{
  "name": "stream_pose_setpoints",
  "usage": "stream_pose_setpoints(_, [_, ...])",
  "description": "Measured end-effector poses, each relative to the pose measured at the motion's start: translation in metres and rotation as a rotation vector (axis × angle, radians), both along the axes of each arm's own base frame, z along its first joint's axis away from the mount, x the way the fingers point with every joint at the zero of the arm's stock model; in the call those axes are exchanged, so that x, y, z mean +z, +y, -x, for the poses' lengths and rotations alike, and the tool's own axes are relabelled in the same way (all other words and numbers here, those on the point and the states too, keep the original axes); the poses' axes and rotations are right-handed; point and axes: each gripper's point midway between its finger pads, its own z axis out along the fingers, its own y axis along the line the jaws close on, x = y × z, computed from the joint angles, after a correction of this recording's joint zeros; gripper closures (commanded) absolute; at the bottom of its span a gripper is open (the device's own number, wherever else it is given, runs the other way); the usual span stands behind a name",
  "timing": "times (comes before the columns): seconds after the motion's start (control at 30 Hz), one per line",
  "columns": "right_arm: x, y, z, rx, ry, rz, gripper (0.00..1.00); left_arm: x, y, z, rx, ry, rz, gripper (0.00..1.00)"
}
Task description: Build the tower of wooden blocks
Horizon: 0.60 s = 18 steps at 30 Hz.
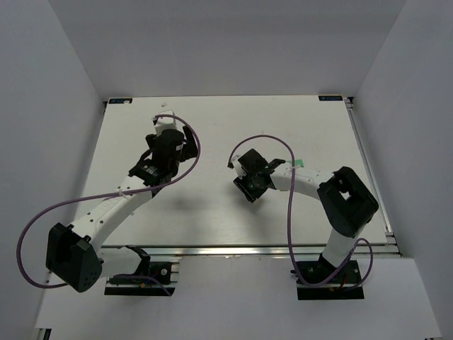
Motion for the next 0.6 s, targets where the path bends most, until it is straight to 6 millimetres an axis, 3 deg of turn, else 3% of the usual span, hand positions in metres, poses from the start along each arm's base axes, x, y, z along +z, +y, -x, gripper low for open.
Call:
stream_pose_setpoints(0.03, [-0.003,-0.001,0.001,-0.005,0.002,-0.001,0.49,-0.001,0.001,-0.001,0.004,0.002,0.0,0.02])
stream_pose_setpoints(0.2, [-0.008,0.001,0.0,-0.028,-0.015,-0.03,0.47,-0.004,0.004,-0.003,0.014,0.011,0.005,0.02])
stream_pose_setpoints(0.23, [-0.007,0.002,-0.001,-0.032,-0.021,-0.04,0.41,-0.004,0.004,-0.003,0.014,0.012,0.007,0.02])
stream_pose_setpoints(0.6, [0.002,-0.002,0.005,-0.037,-0.063,-0.089,0.39,-0.013,0.004,-0.005,0.011,0.037,0.012,0.02])
